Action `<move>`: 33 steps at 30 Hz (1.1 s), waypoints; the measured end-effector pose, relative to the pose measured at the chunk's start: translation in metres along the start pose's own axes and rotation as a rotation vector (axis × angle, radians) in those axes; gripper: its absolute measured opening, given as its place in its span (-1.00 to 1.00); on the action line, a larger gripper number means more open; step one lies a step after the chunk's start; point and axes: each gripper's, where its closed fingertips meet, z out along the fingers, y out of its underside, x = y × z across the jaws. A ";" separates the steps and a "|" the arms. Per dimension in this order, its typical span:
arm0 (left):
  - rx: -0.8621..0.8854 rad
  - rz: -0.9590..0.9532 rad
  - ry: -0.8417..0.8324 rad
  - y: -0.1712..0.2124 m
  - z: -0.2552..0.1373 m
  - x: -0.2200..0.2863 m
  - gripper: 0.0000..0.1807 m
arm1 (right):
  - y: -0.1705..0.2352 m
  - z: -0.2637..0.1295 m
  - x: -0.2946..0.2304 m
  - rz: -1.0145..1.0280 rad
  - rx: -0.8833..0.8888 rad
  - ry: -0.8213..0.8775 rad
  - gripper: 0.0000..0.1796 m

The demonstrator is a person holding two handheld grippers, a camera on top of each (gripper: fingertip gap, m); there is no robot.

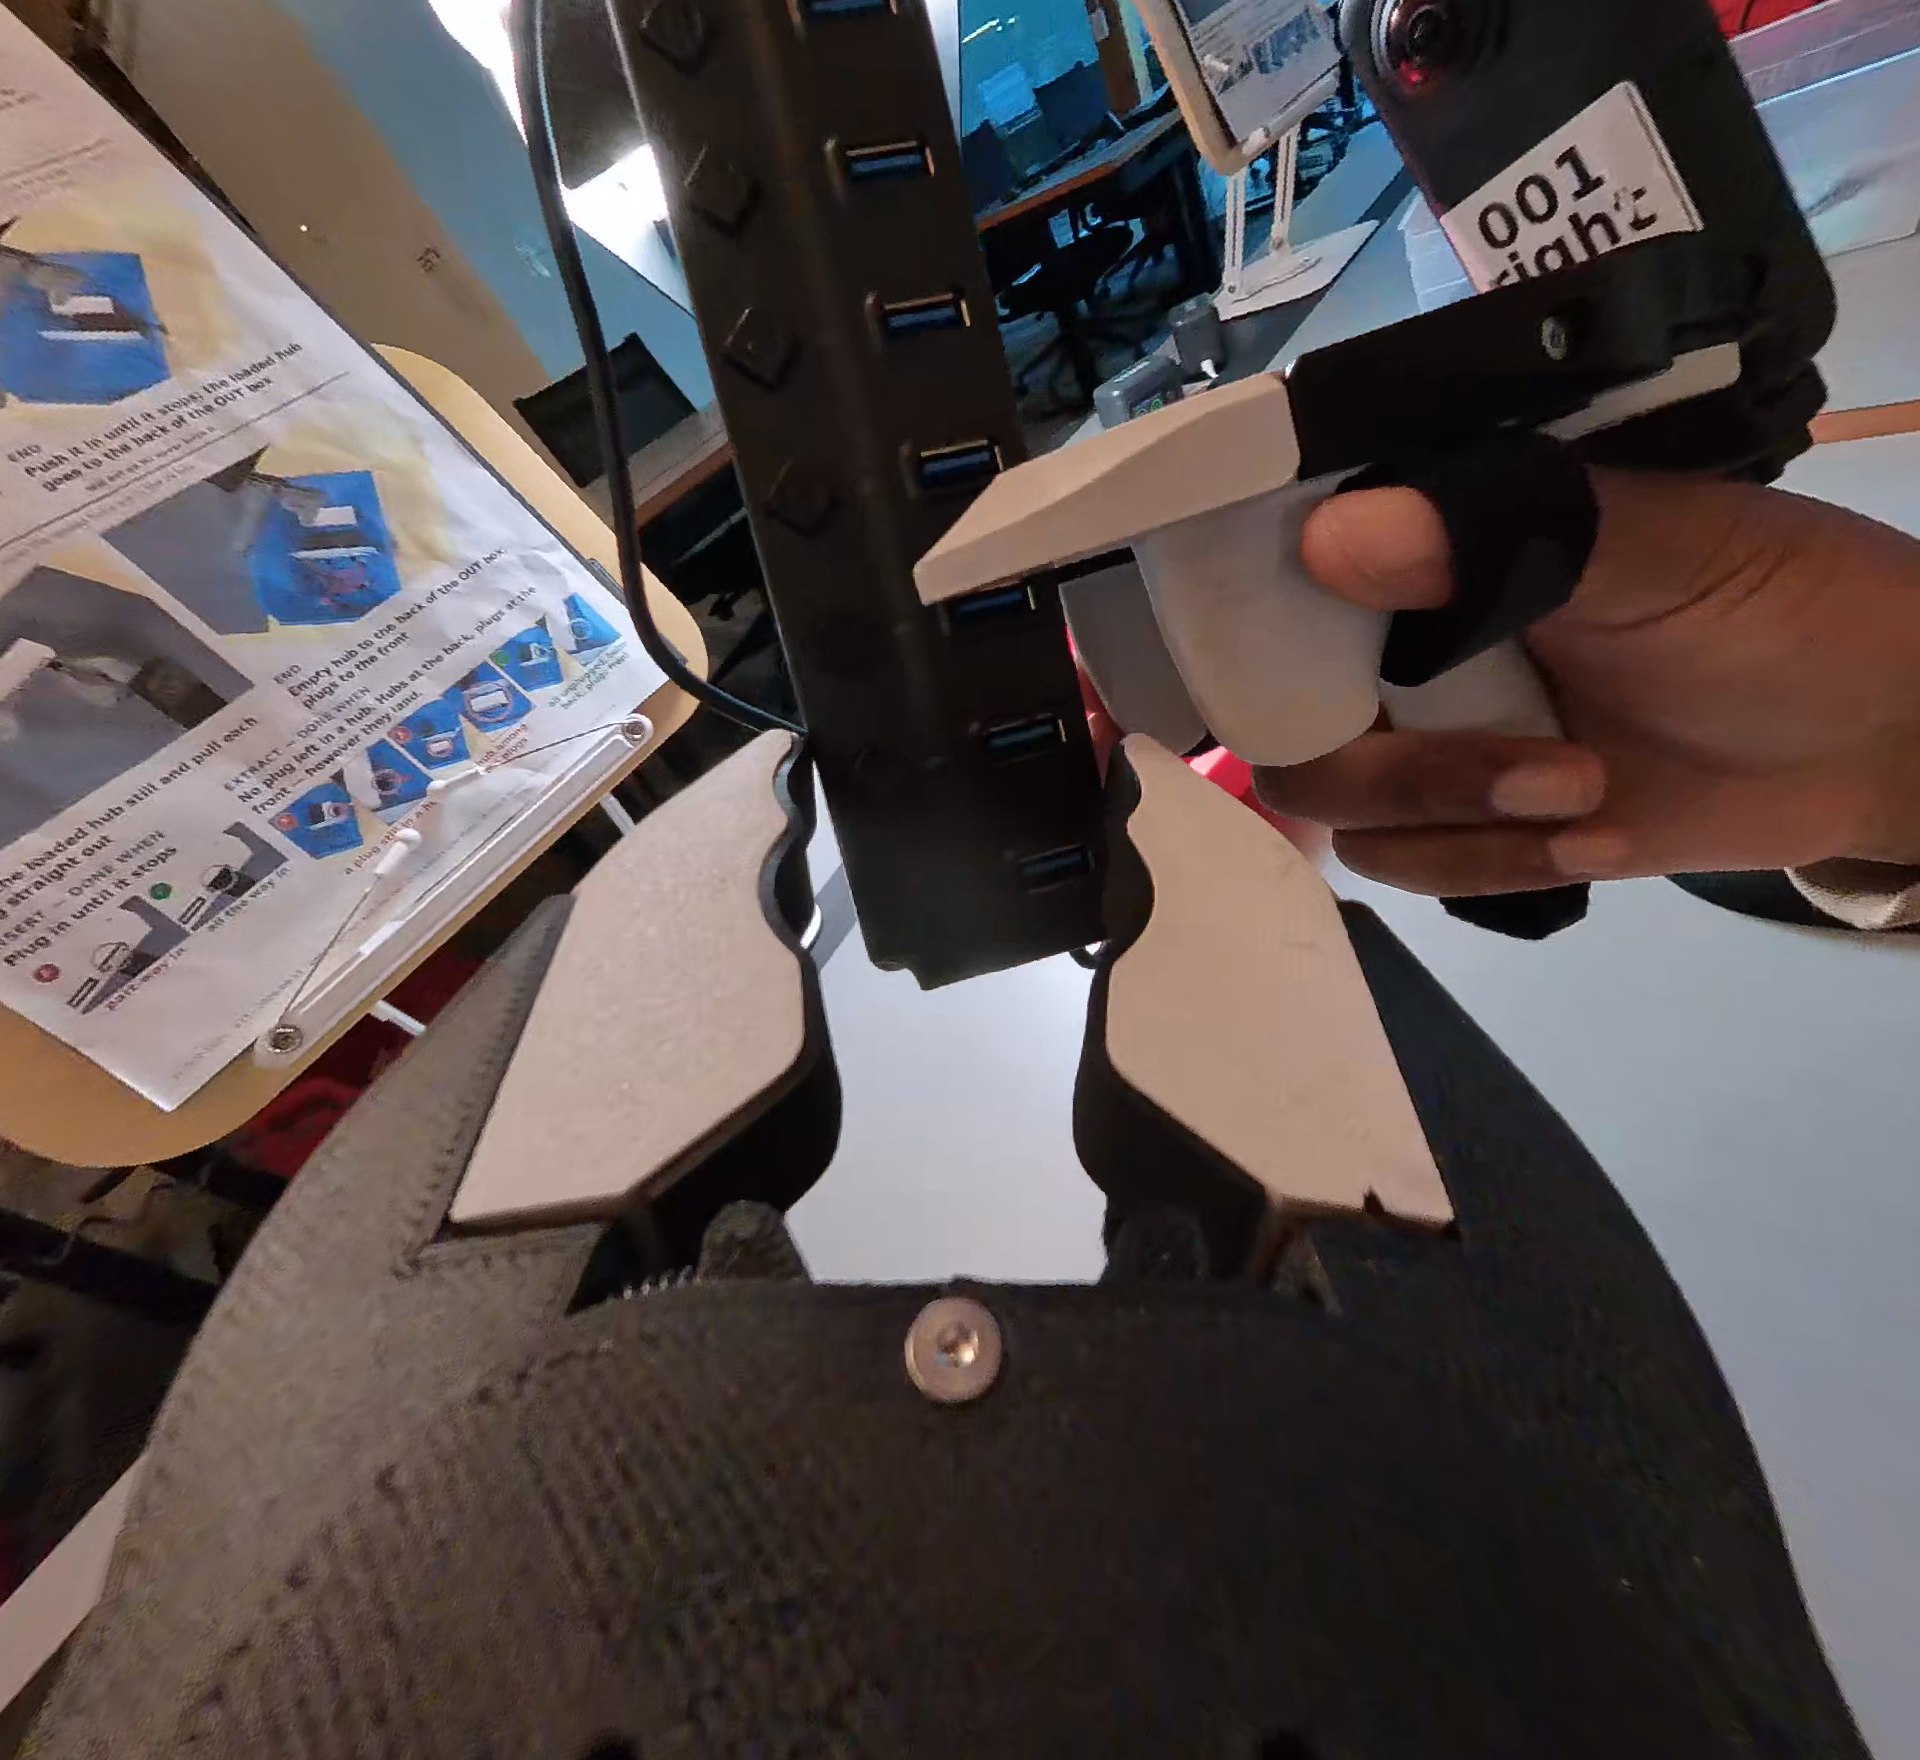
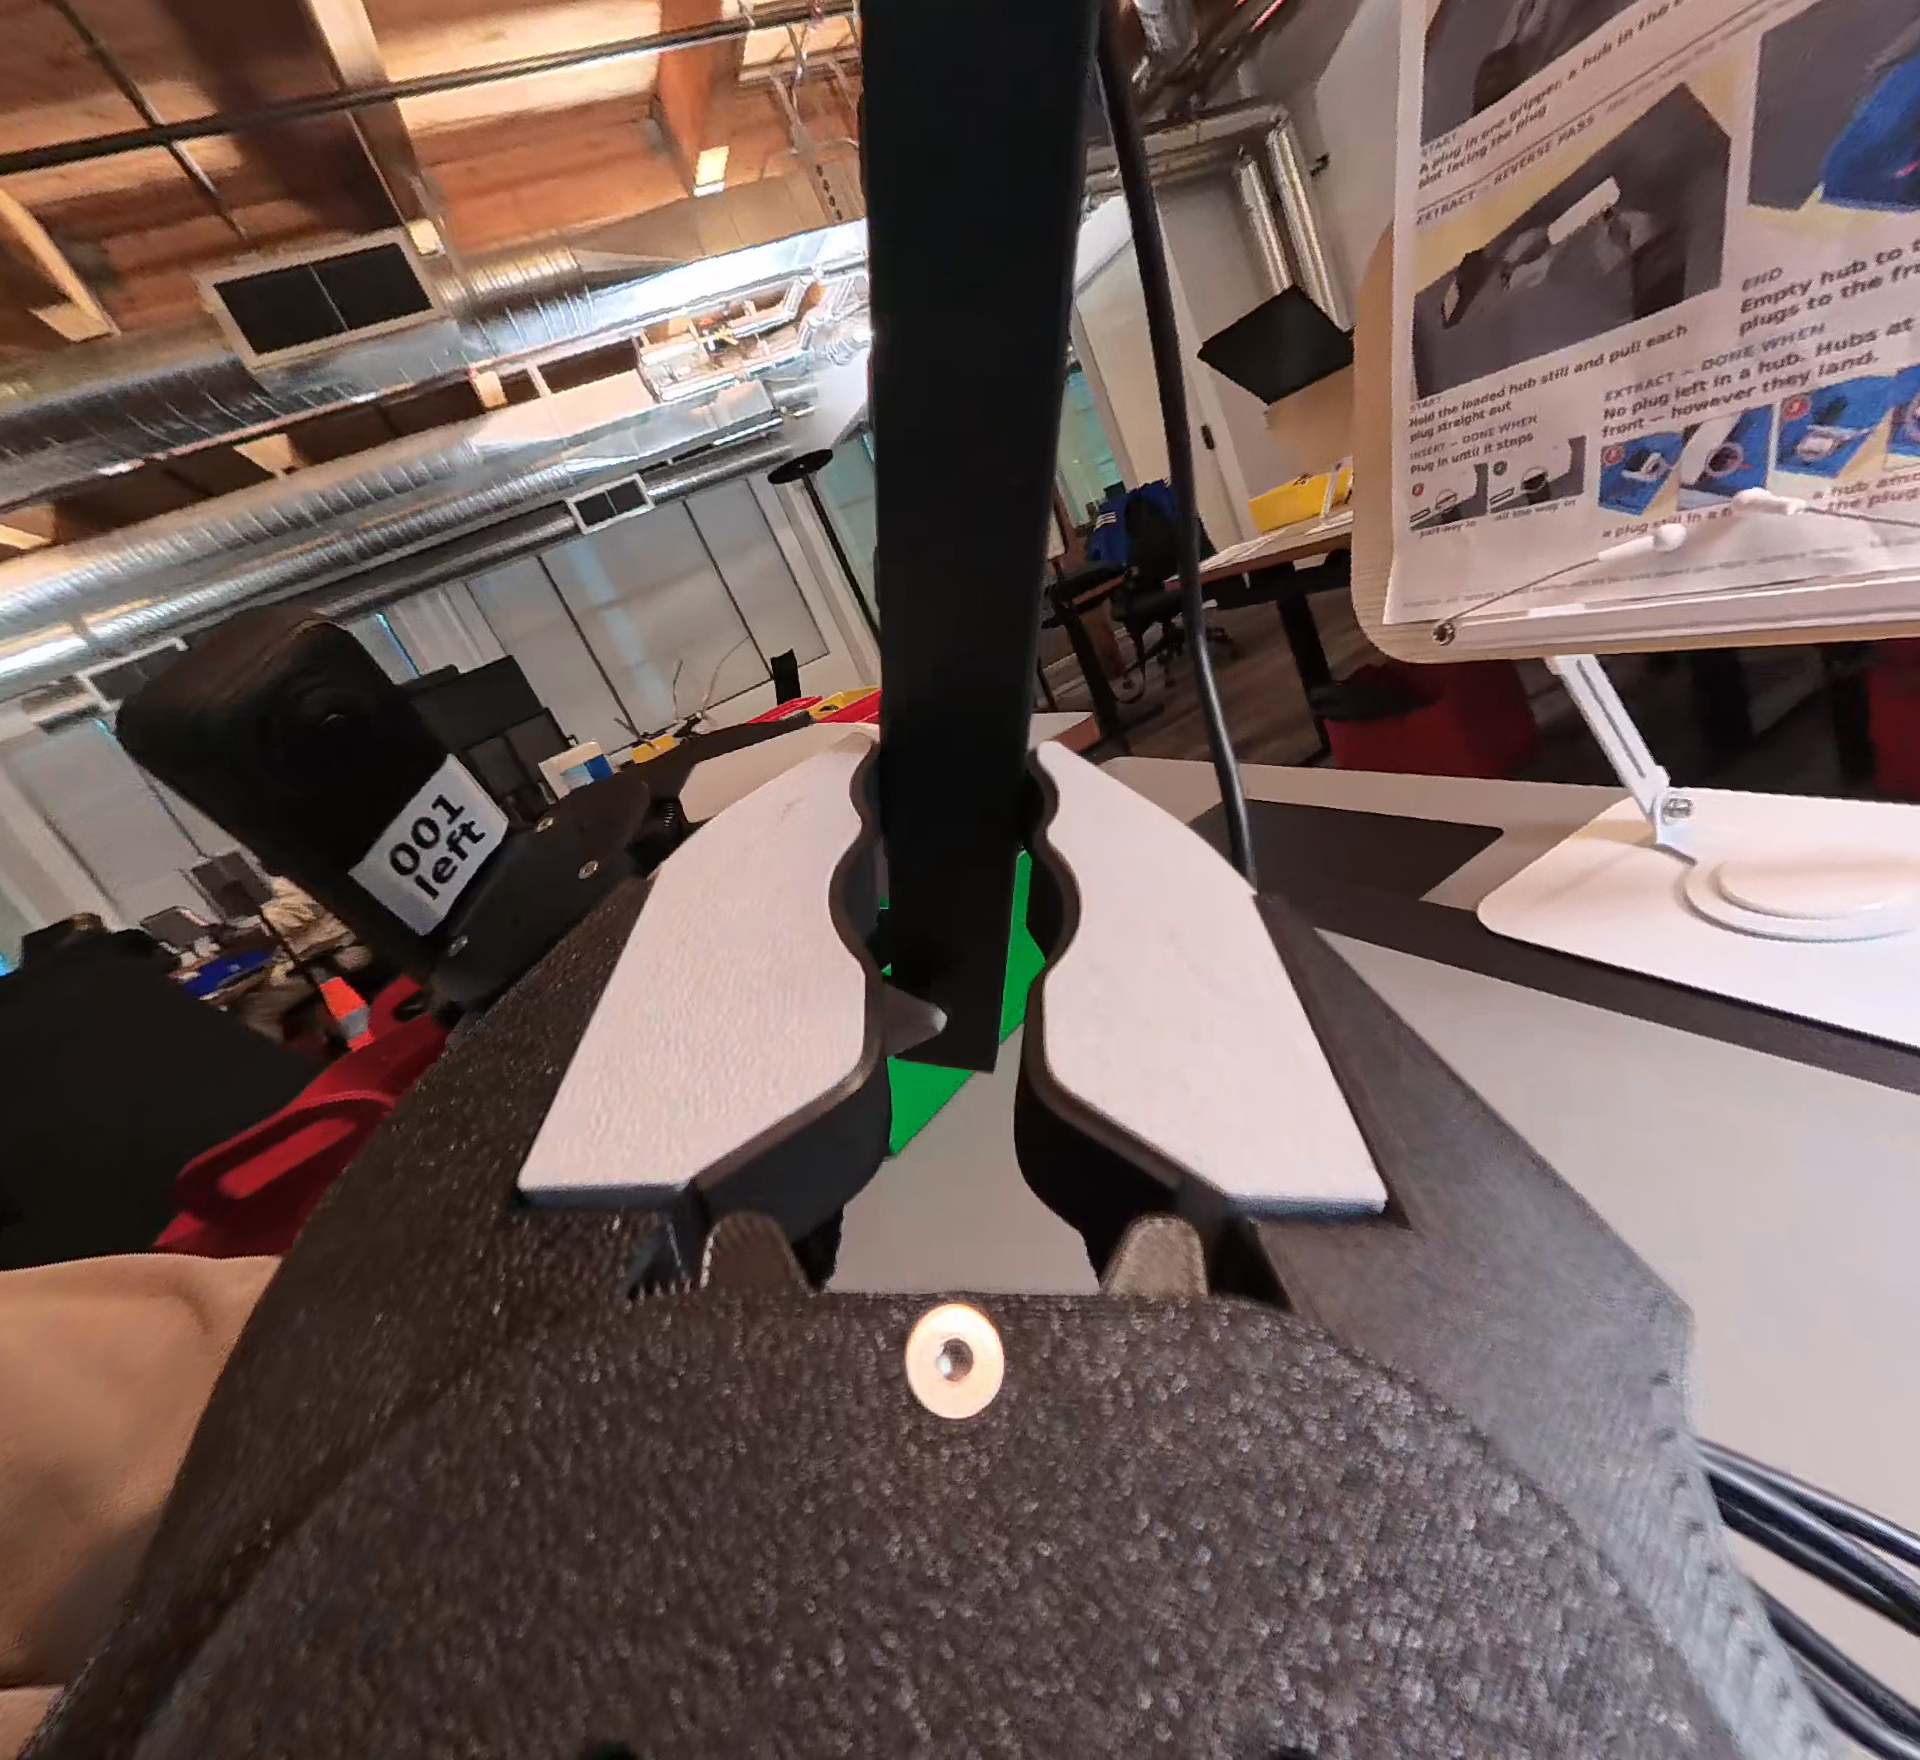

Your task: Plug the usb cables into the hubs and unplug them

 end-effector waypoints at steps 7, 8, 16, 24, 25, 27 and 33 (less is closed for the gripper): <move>0.136 -0.214 0.302 -0.016 -0.024 -0.001 -0.42 | 0.003 0.000 -0.021 -0.092 -0.086 -0.208 -0.62; 0.168 -0.281 0.375 -0.019 -0.031 -0.002 -0.42 | 0.006 -0.001 -0.027 -0.109 -0.105 -0.253 -0.60; 0.403 -0.598 0.758 -0.036 -0.071 -0.012 -1.00 | 0.020 -0.005 -0.046 -0.240 -0.193 -0.385 -0.37; 0.287 -0.500 0.628 -0.027 -0.056 -0.007 -0.75 | 0.032 -0.001 -0.043 -0.313 -0.209 -0.338 -0.54; 0.278 -0.470 0.600 -0.028 -0.057 -0.008 -0.69 | 0.030 -0.001 -0.040 -0.314 -0.200 -0.321 -0.55; 0.235 -0.385 0.547 -0.031 -0.057 -0.005 -0.58 | 0.023 -0.001 -0.034 -0.299 -0.177 -0.288 -0.56; -0.022 0.037 0.283 -0.013 -0.035 0.014 -0.27 | 0.004 -0.001 -0.011 -0.207 -0.080 -0.131 -0.60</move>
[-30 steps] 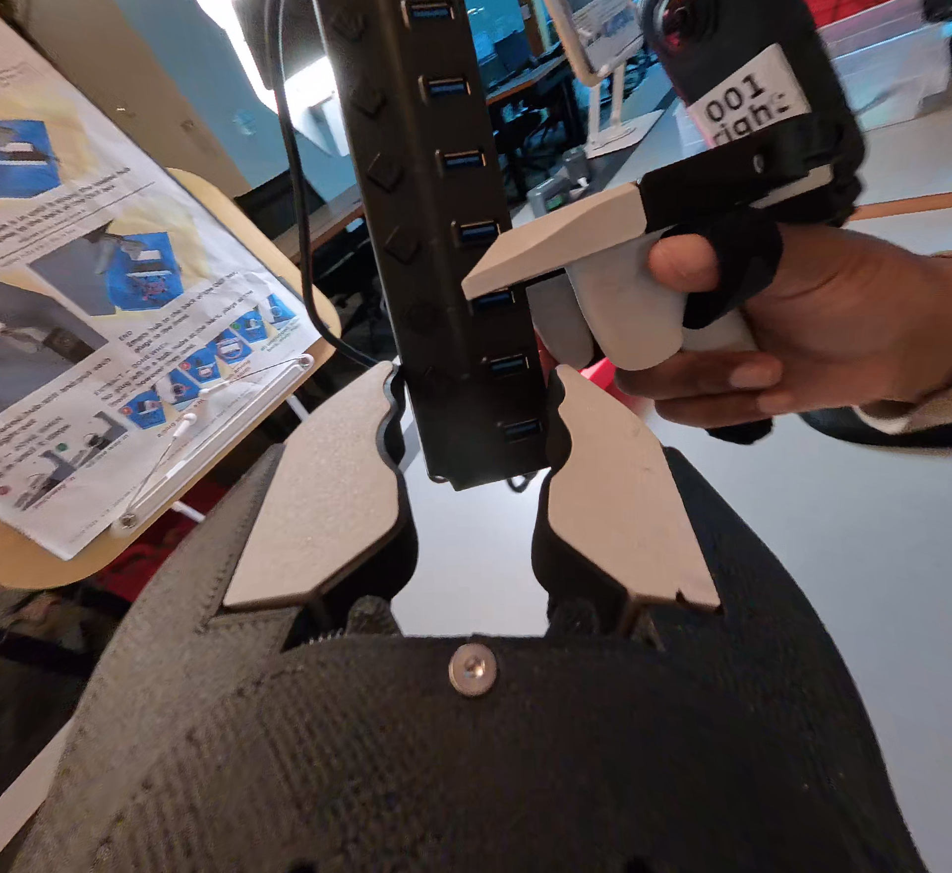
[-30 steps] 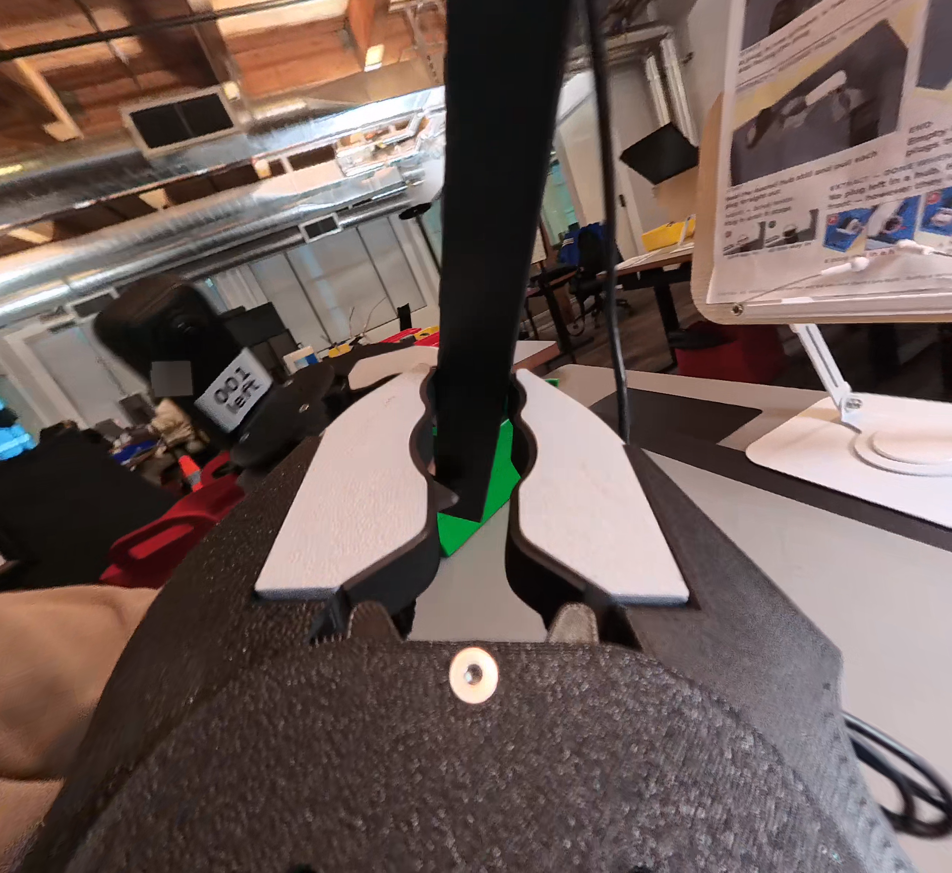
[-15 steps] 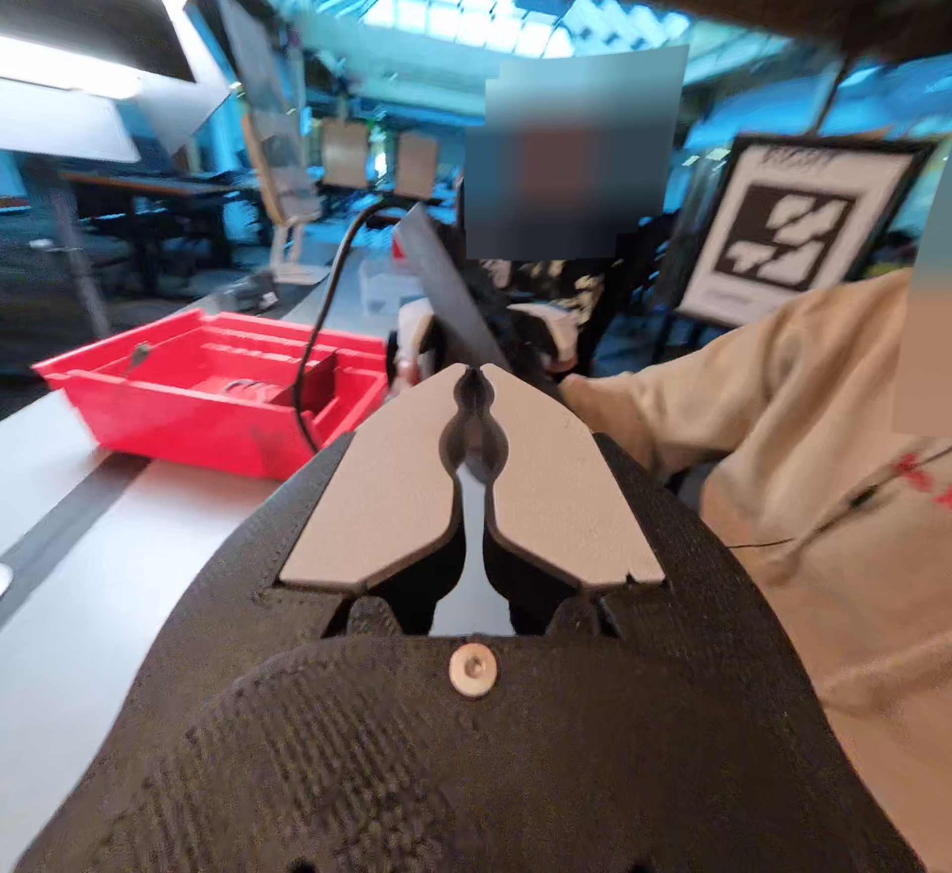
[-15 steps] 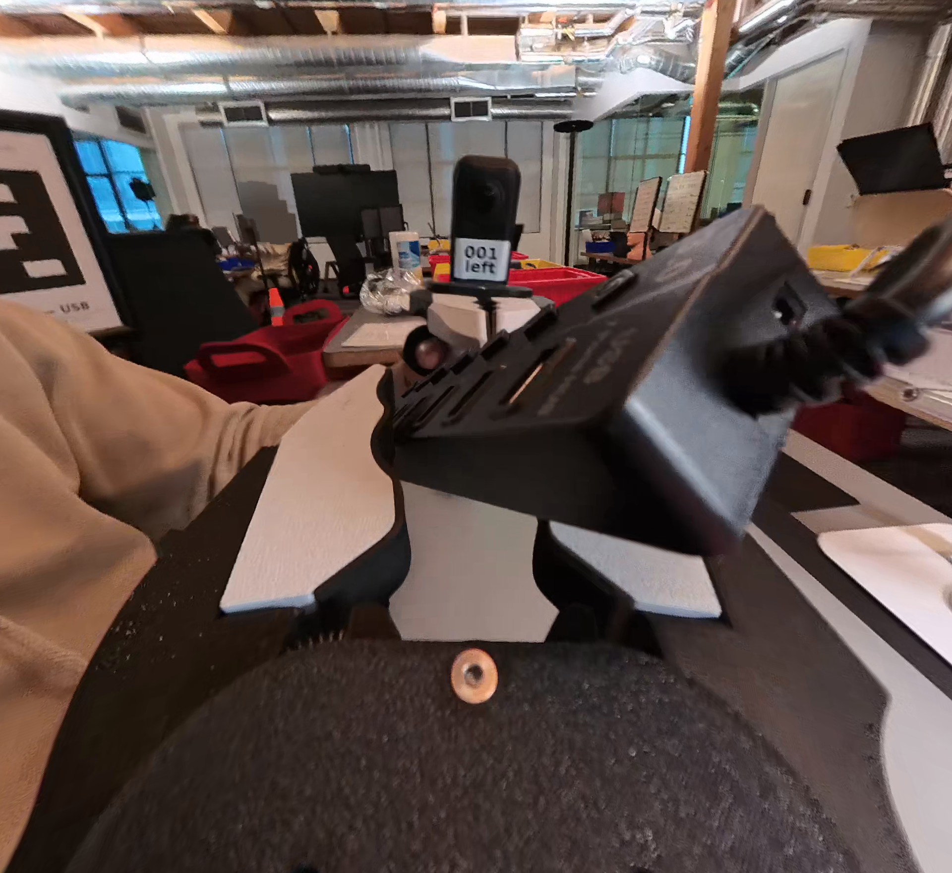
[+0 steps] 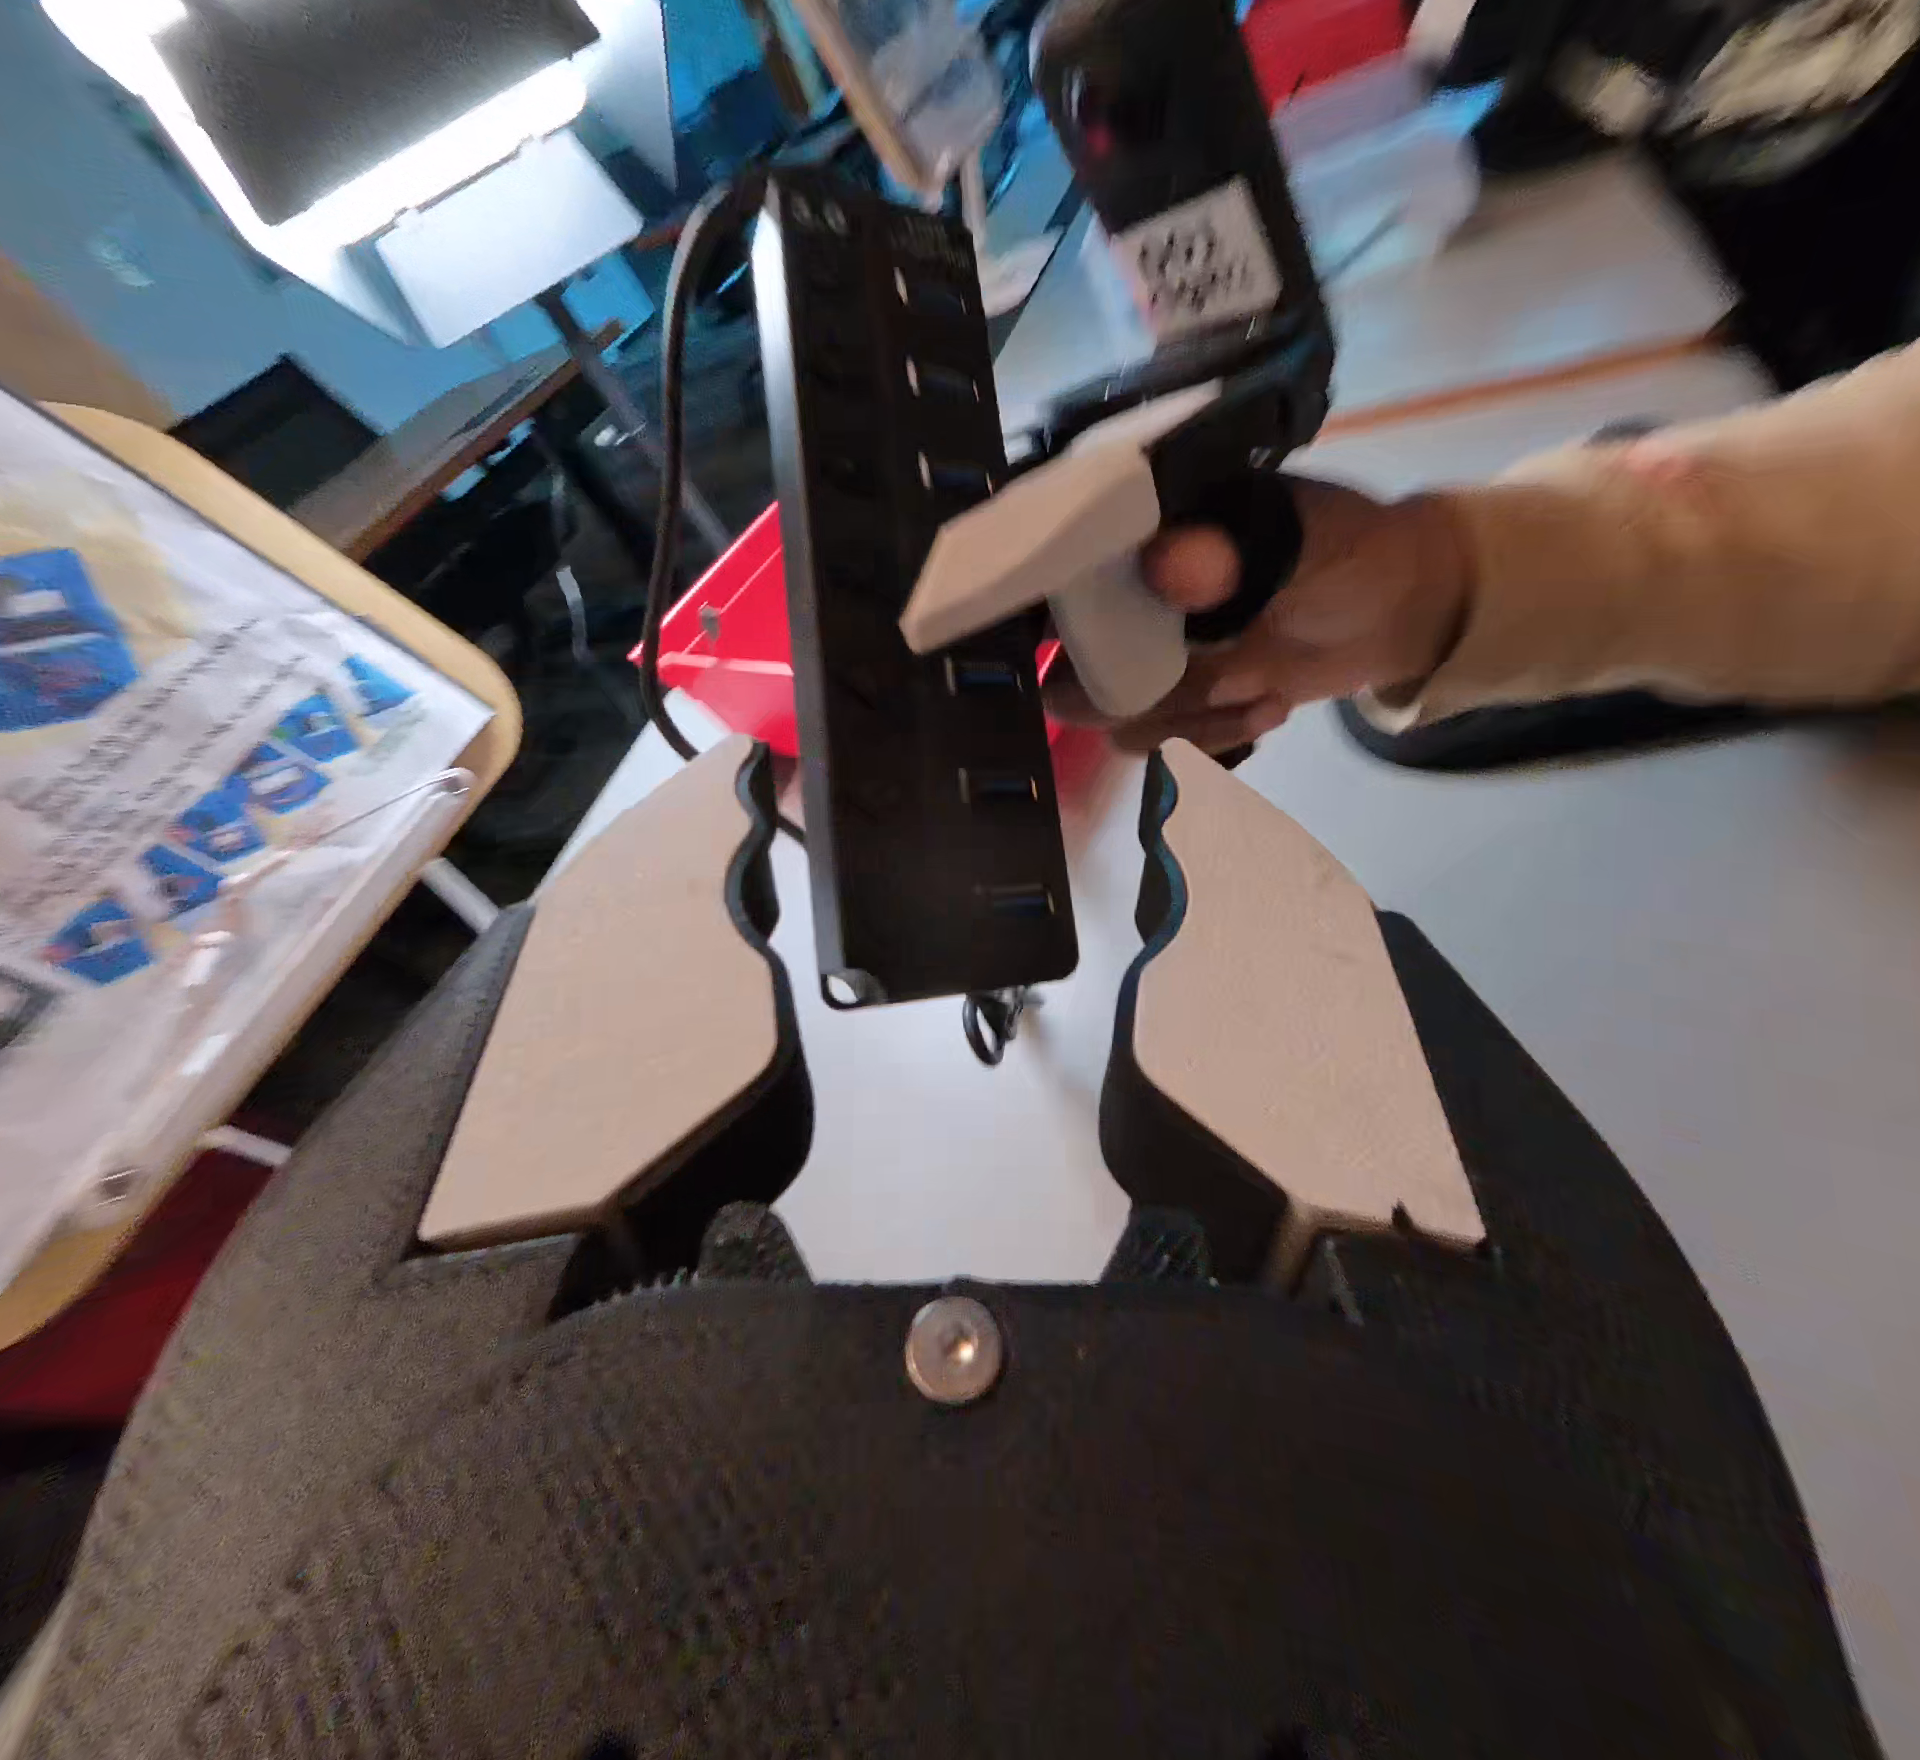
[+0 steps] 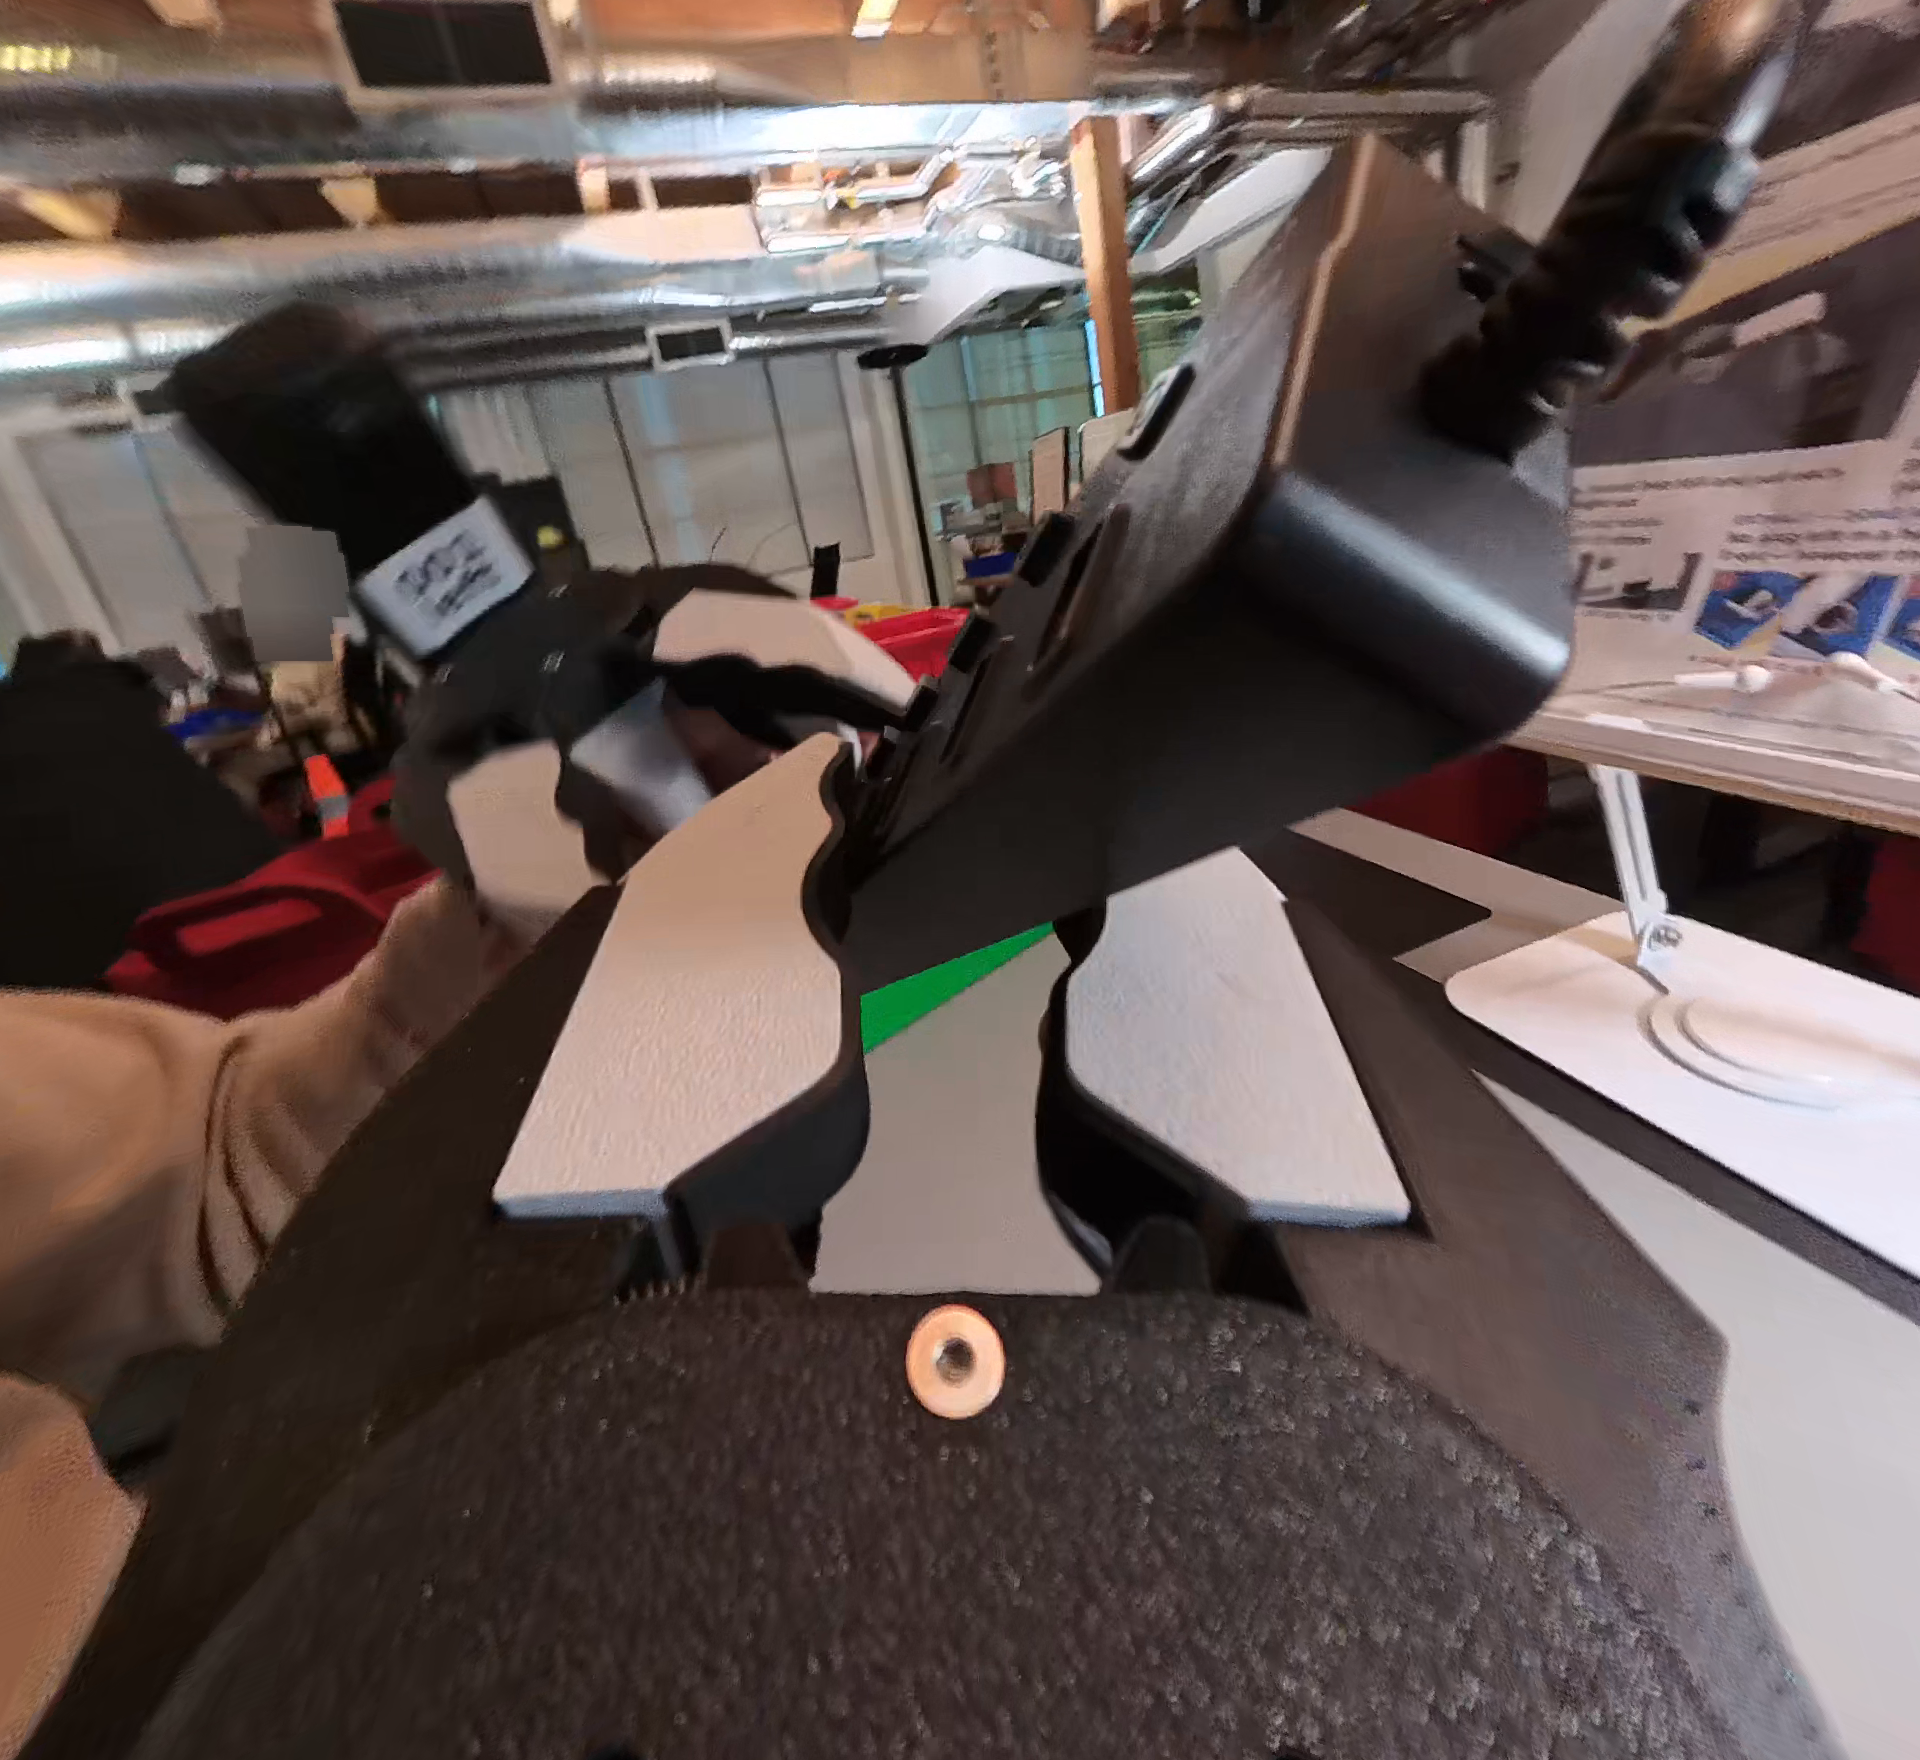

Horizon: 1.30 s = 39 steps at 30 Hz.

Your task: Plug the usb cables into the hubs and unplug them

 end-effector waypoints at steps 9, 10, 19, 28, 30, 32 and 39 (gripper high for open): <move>-0.033 0.138 -0.152 0.015 0.014 -0.012 -0.40 | -0.010 0.000 -0.011 -0.023 0.010 0.002 -0.55; 0.028 0.082 -0.091 0.009 0.010 -0.009 -0.40 | -0.011 0.000 -0.016 -0.033 0.005 -0.034 -0.52; 0.275 -0.199 0.372 -0.004 -0.015 0.020 -0.41 | -0.001 -0.003 -0.048 -0.205 -0.067 -0.248 0.19; 0.143 -0.175 0.373 0.013 -0.006 0.025 -0.40 | 0.007 -0.006 -0.045 -0.177 -0.121 -0.292 0.38; 0.134 -0.184 0.370 0.015 -0.003 0.026 -0.40 | 0.006 -0.007 -0.043 -0.174 -0.125 -0.285 0.35; 0.151 -0.205 0.376 0.013 -0.004 0.024 -0.40 | 0.009 -0.007 -0.041 -0.173 -0.141 -0.284 0.22; 0.214 -0.217 0.358 0.002 -0.012 0.018 -0.41 | 0.012 -0.006 -0.038 -0.185 -0.134 -0.265 0.18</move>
